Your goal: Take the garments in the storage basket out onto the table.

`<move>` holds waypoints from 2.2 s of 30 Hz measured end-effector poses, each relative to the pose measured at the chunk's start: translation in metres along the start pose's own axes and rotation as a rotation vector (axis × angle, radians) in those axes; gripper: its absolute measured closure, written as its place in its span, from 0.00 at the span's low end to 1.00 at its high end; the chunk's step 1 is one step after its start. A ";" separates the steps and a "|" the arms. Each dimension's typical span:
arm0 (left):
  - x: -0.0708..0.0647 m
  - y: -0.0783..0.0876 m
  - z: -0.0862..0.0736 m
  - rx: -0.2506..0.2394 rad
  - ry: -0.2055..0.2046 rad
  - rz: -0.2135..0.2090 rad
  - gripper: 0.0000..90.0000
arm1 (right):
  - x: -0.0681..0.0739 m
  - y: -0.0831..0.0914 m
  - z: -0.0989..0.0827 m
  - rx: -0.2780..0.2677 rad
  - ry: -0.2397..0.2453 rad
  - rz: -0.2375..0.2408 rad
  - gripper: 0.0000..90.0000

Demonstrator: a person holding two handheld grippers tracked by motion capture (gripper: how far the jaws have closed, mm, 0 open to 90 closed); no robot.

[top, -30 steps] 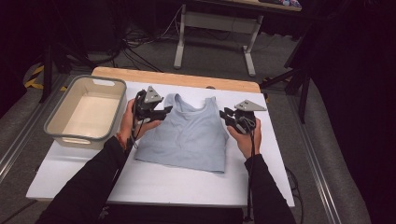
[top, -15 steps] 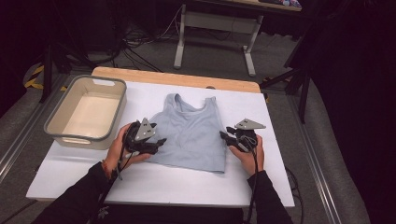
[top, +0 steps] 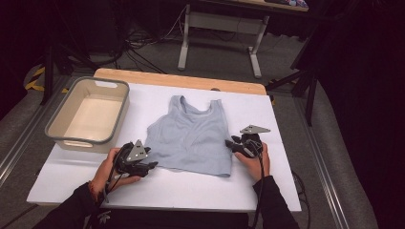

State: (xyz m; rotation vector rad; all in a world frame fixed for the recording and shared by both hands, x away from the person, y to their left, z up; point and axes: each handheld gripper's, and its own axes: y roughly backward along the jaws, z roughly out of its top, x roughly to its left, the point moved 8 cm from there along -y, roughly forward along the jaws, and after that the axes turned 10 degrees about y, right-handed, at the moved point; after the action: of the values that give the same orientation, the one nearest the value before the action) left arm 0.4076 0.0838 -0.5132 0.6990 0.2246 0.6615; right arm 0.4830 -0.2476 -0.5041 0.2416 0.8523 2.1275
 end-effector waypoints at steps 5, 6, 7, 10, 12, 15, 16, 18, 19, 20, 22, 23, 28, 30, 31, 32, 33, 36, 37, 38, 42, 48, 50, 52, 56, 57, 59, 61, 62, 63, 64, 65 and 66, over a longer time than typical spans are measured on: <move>0.003 -0.003 -0.002 0.016 0.033 -0.051 0.57 | 0.001 -0.002 -0.001 0.013 0.004 -0.001 0.71; 0.002 -0.004 -0.002 0.017 0.033 -0.058 0.59 | 0.001 -0.002 -0.002 0.012 0.003 0.000 0.73; 0.001 -0.003 -0.002 0.023 0.029 -0.064 0.62 | 0.001 -0.001 -0.002 0.011 0.005 0.000 0.75; -0.003 -0.003 -0.002 0.025 -0.026 -0.072 0.76 | 0.001 -0.001 -0.001 0.010 0.004 0.006 0.78; -0.001 -0.002 -0.002 0.042 -0.087 -0.026 0.87 | 0.001 -0.001 -0.001 0.009 0.010 0.001 0.81; -0.001 -0.002 -0.003 0.044 -0.098 -0.032 0.96 | 0.002 0.000 0.001 0.003 0.025 -0.012 0.82; -0.001 -0.001 -0.004 0.049 -0.094 -0.032 0.96 | 0.002 0.001 0.002 -0.001 0.027 -0.014 0.83; 0.000 0.000 -0.004 0.053 -0.100 -0.032 0.97 | 0.001 0.002 0.004 -0.013 0.030 -0.018 0.84; 0.001 0.000 -0.003 0.047 -0.111 -0.031 0.97 | 0.001 0.002 0.005 -0.020 0.031 -0.019 0.84; 0.001 0.000 -0.003 0.048 -0.117 -0.027 0.97 | 0.001 0.003 0.005 -0.022 0.032 -0.018 0.84; 0.001 0.003 -0.002 0.027 -0.122 -0.003 0.98 | 0.002 0.003 0.007 -0.029 0.042 -0.018 0.84; 0.000 0.006 -0.002 0.017 -0.126 0.006 0.98 | 0.002 0.004 0.007 -0.033 0.042 -0.021 0.84; -0.002 0.016 -0.004 -0.018 -0.121 0.005 0.98 | 0.003 0.007 0.012 -0.064 0.036 -0.022 0.84; -0.003 0.021 -0.005 -0.035 -0.132 0.019 0.98 | 0.003 0.007 0.013 -0.070 0.032 -0.018 0.83; -0.005 0.023 -0.006 -0.039 -0.135 0.022 0.98 | 0.004 0.007 0.014 -0.074 0.029 -0.016 0.83; -0.008 0.025 -0.007 -0.046 -0.141 0.023 0.98 | 0.004 0.007 0.014 -0.077 0.027 -0.014 0.83; -0.009 0.028 -0.009 -0.039 -0.150 0.036 0.98 | 0.005 0.007 0.015 -0.080 0.025 -0.011 0.83; -0.010 0.031 -0.015 -0.028 -0.149 0.036 0.98 | 0.008 0.006 0.017 -0.087 0.029 -0.006 0.82; -0.009 0.030 -0.017 -0.027 -0.144 0.033 0.98 | 0.010 0.006 0.017 -0.084 0.033 -0.005 0.82; -0.007 0.031 -0.019 -0.025 -0.140 0.040 0.98 | 0.011 0.005 0.018 -0.083 0.037 -0.004 0.82; -0.006 0.034 -0.023 -0.024 -0.134 0.043 0.98 | 0.017 0.004 0.019 -0.085 0.049 -0.023 0.80; -0.006 0.038 -0.024 -0.036 -0.118 0.038 0.98 | 0.019 0.010 0.019 -0.082 0.062 -0.046 0.83; -0.007 0.038 -0.026 -0.029 -0.109 0.038 0.98 | 0.017 0.014 0.018 -0.074 0.061 -0.070 0.85; -0.008 0.036 -0.025 -0.035 -0.116 0.035 0.98 | 0.015 0.018 0.014 -0.066 0.046 -0.082 0.86; -0.008 0.032 -0.026 -0.034 -0.111 0.041 0.97 | 0.014 0.022 0.005 -0.062 0.028 -0.088 0.87; -0.008 0.031 -0.026 -0.032 -0.109 0.039 0.97 | 0.013 0.023 0.006 -0.067 0.029 -0.093 0.87; -0.008 0.031 -0.025 -0.039 -0.102 0.039 0.92 | 0.015 0.024 0.010 -0.105 0.026 -0.082 0.84; -0.006 0.030 -0.027 -0.023 -0.093 0.035 0.86 | 0.017 0.023 0.013 -0.126 0.040 -0.076 0.76; -0.004 0.030 -0.028 -0.011 -0.101 0.059 0.81 | 0.019 0.022 0.014 -0.135 0.045 -0.076 0.74; -0.002 0.029 -0.030 -0.002 -0.094 0.072 0.75 | 0.021 0.020 0.014 -0.132 0.052 -0.073 0.73; -0.001 0.028 -0.029 -0.011 -0.072 0.057 0.71 | 0.022 0.018 0.014 -0.124 0.060 -0.069 0.70; 0.000 0.028 -0.029 -0.014 -0.060 0.051 0.68 | 0.023 0.015 0.014 -0.116 0.064 -0.070 0.67; 0.002 0.028 -0.029 -0.017 -0.055 0.055 0.64 | 0.023 0.013 0.013 -0.108 0.067 -0.078 0.65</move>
State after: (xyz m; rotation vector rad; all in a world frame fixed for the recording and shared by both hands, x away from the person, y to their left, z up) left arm 0.3838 0.1158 -0.5167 0.7077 0.1496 0.6955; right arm 0.4658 -0.2299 -0.4882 0.0801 0.7703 2.1111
